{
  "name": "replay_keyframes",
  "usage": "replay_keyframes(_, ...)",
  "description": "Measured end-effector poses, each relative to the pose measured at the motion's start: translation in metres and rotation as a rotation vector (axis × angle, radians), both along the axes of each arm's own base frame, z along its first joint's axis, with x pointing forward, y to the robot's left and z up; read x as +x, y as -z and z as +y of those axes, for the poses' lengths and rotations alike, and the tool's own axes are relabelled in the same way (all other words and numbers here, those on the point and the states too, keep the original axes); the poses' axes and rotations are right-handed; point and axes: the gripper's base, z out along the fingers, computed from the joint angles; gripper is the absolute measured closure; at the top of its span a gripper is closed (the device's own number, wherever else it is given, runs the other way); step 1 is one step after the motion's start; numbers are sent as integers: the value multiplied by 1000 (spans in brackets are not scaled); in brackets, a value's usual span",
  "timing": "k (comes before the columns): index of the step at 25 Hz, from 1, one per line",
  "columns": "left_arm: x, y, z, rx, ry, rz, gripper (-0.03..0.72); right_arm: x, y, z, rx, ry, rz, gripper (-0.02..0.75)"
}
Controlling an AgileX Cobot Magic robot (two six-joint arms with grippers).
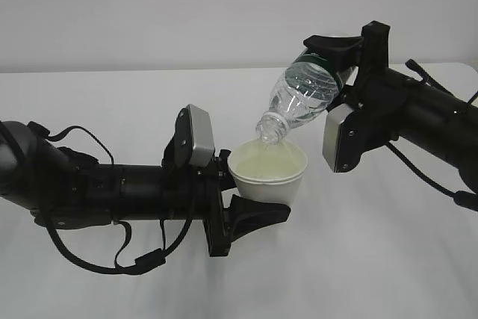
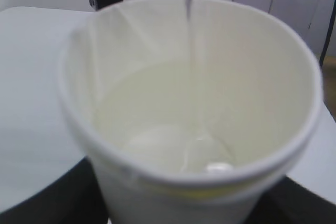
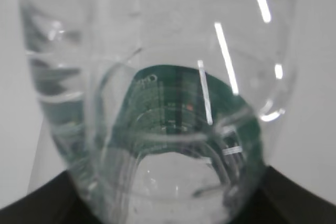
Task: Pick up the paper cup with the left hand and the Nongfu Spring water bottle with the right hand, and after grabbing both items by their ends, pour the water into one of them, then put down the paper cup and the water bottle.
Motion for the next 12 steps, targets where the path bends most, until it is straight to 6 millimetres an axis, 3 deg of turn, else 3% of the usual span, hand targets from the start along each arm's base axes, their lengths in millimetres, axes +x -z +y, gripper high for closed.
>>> replay_keyframes(12,0,0,0,-1,-4,1,238,0,0,0,71,0,53,290)
